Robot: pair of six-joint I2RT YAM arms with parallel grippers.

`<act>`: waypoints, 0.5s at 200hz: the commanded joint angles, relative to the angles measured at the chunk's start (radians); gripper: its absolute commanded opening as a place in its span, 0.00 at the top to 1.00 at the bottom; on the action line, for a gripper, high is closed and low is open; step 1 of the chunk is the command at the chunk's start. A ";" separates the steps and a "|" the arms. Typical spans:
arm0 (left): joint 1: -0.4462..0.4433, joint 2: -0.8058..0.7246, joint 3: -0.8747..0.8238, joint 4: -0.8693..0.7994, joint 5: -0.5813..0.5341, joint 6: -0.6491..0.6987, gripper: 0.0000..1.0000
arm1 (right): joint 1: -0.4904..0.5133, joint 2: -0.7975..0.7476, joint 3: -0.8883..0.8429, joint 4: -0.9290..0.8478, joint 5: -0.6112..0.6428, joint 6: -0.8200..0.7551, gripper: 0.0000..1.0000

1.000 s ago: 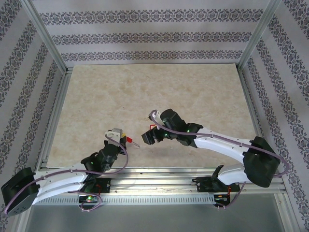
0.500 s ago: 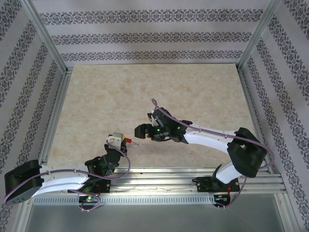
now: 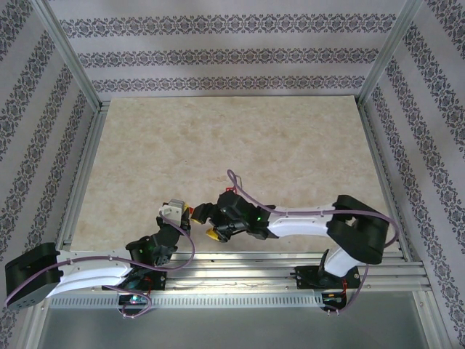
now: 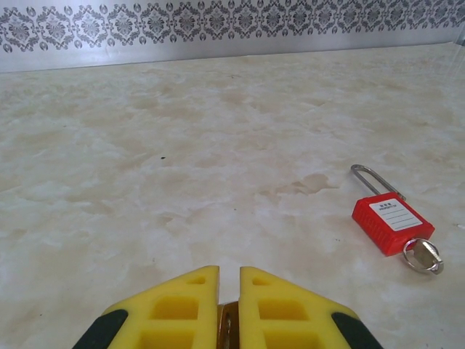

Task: Unlock with the key

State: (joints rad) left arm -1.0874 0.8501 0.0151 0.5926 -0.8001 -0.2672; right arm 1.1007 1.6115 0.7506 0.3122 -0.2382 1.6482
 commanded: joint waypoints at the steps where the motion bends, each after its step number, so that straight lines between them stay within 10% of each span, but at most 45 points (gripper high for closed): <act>1: -0.018 -0.021 -0.035 0.023 0.011 0.019 1.00 | 0.004 0.066 -0.011 0.181 0.109 0.126 0.18; 100: -0.019 -0.040 -0.035 0.001 0.006 0.008 1.00 | 0.023 0.110 -0.067 0.368 0.271 0.236 0.16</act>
State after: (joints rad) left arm -1.0893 0.8223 0.0063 0.5785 -0.8104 -0.2611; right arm 1.1217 1.7336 0.7094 0.5770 -0.0700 1.8385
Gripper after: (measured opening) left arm 0.094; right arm 0.842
